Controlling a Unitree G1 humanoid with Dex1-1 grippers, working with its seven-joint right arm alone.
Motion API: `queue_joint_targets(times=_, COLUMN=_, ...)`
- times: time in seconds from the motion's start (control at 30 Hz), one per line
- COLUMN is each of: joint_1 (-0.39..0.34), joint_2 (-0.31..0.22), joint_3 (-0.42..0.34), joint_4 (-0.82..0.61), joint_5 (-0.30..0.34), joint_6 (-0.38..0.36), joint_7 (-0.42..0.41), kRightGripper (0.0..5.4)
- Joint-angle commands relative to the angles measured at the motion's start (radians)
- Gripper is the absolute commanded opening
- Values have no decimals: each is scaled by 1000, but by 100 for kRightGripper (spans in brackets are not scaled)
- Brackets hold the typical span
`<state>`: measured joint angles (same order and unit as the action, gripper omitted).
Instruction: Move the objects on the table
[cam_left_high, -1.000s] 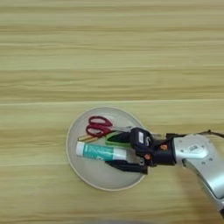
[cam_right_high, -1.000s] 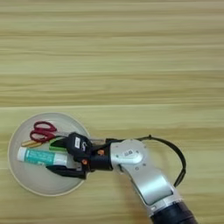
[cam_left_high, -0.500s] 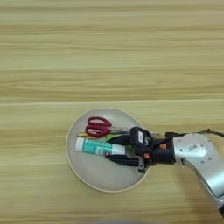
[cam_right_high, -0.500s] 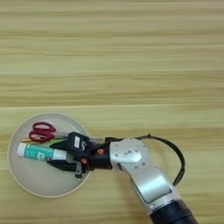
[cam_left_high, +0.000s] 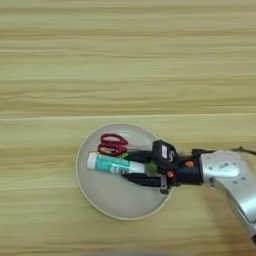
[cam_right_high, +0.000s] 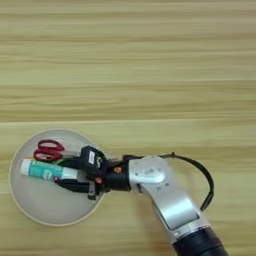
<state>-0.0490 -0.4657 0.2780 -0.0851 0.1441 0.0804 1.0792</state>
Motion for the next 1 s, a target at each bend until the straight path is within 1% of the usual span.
queue_joint_targets(times=0.03, joint_1=-80, joint_2=-12, joint_3=-55, joint_4=-52, joint_5=41, joint_6=5, joint_7=-23, kRightGripper=171)
queue_joint_targets(times=0.23, joint_1=-110, joint_2=-10, joint_3=-97, joint_4=-71, joint_5=85, joint_6=33, joint_7=-28, kRightGripper=171)
queue_joint_targets(times=0.5, joint_1=-148, joint_2=-15, joint_3=-164, joint_4=-73, joint_5=123, joint_6=52, joint_7=-46, kRightGripper=171)
queue_joint_targets(times=0.77, joint_1=-224, joint_2=-35, joint_3=-258, joint_4=44, joint_5=123, joint_6=34, joint_7=-80, kRightGripper=171)
queue_joint_targets(times=1.0, joint_1=-257, joint_2=-51, joint_3=-307, joint_4=129, joint_5=113, joint_6=7, joint_7=-92, kRightGripper=171)
